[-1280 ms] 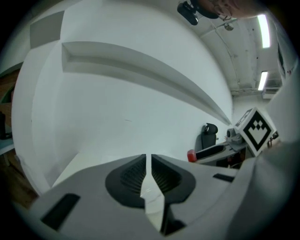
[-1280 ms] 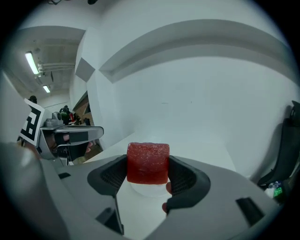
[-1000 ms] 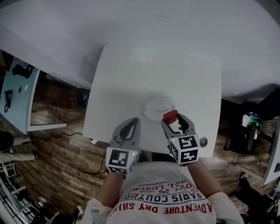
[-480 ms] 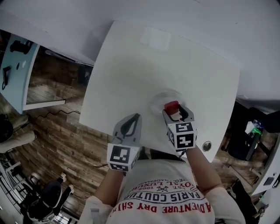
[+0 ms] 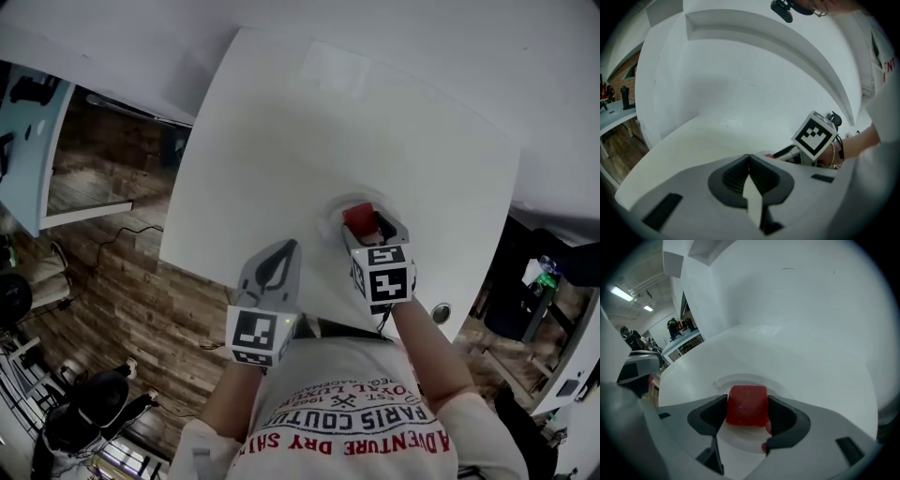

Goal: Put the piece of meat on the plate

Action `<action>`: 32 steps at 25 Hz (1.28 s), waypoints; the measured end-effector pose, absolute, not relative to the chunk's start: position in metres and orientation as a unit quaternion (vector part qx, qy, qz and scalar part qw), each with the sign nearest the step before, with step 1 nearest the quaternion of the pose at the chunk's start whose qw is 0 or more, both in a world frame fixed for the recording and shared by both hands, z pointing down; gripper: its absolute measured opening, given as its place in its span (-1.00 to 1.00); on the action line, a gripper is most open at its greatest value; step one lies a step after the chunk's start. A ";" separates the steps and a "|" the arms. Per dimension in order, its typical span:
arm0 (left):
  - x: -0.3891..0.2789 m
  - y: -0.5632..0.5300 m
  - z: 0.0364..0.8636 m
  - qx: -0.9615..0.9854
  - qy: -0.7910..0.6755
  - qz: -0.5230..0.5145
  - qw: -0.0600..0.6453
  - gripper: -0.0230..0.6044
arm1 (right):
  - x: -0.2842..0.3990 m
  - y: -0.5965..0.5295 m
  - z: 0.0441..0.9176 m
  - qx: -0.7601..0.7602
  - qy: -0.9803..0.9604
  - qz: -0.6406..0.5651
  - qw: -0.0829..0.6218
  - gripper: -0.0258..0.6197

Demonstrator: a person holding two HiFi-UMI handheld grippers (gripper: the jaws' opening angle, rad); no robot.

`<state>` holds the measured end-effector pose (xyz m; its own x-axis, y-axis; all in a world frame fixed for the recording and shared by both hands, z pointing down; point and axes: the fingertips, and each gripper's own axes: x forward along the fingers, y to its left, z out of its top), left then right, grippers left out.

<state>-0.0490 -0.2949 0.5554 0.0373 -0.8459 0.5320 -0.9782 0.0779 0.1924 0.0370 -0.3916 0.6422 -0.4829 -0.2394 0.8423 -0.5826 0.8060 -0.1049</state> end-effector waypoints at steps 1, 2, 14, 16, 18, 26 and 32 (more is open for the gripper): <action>-0.048 -0.295 0.557 0.667 -0.682 0.124 0.272 -0.90 | 0.037 -0.392 0.643 0.245 -0.839 0.192 0.446 -0.06; -0.048 -0.295 0.559 0.666 -0.682 0.124 0.276 -0.90 | 0.038 -0.393 0.644 0.246 -0.839 0.193 0.445 -0.06; -0.053 -0.304 0.554 0.671 -0.678 0.129 0.272 -0.90 | 0.033 -0.396 0.635 0.253 -0.850 0.220 0.406 -0.04; -0.055 -0.306 0.548 0.676 -0.675 0.126 0.268 -0.90 | 0.028 -0.400 0.615 0.259 -0.863 0.223 0.372 -0.04; -0.054 -0.308 0.542 0.682 -0.670 0.124 0.266 -0.90 | 0.025 -0.401 0.590 0.259 -0.878 0.233 0.329 -0.05; -0.041 -0.334 0.496 0.723 -0.647 0.113 0.212 -0.90 | 0.048 -0.409 0.493 0.316 -0.902 0.229 0.186 -0.83; -0.048 -0.349 0.441 0.744 -0.642 0.085 0.162 -0.90 | 0.067 -0.400 0.437 0.367 -0.904 0.171 0.133 -0.88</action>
<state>-0.0484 -0.3493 0.4410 0.1601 -0.9283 0.3356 -0.9837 -0.1219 0.1321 0.0665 -0.4001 0.4371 -0.6947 -0.6185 0.3671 -0.7100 0.6716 -0.2121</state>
